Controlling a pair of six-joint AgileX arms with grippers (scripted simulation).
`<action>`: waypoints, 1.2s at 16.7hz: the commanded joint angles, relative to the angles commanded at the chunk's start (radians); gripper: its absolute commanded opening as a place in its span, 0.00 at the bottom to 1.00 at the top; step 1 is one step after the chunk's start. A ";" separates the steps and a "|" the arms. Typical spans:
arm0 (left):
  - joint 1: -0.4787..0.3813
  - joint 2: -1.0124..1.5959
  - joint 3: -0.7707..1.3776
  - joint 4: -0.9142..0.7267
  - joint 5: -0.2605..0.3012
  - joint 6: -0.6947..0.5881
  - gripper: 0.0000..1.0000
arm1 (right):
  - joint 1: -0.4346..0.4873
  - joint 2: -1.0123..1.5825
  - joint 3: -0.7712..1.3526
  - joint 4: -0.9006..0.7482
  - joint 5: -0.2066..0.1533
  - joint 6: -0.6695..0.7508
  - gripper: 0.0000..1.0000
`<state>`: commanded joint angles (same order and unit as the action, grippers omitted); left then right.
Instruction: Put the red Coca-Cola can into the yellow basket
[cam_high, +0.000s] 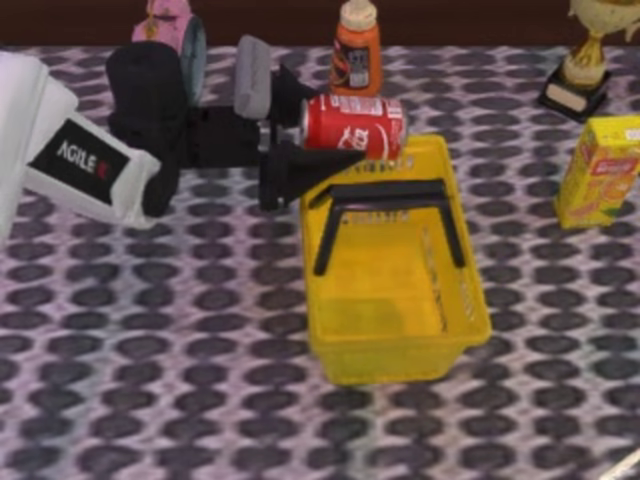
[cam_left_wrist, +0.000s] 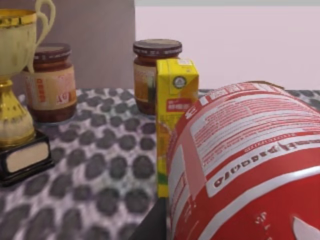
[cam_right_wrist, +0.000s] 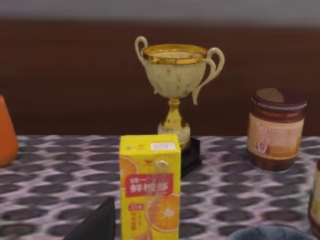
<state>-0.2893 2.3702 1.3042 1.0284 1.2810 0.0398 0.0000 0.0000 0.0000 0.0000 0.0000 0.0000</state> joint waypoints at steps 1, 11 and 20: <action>0.000 0.000 0.000 0.000 0.000 0.000 0.00 | 0.000 0.000 0.000 0.000 0.000 0.000 1.00; 0.000 0.000 0.000 0.000 0.000 0.000 0.60 | 0.000 0.000 0.000 0.000 0.000 0.000 1.00; 0.000 0.000 0.000 0.000 0.000 0.000 1.00 | 0.000 0.000 0.000 0.000 0.000 0.000 1.00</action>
<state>-0.2893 2.3702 1.3042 1.0284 1.2810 0.0398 0.0000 0.0000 0.0000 0.0000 0.0000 0.0000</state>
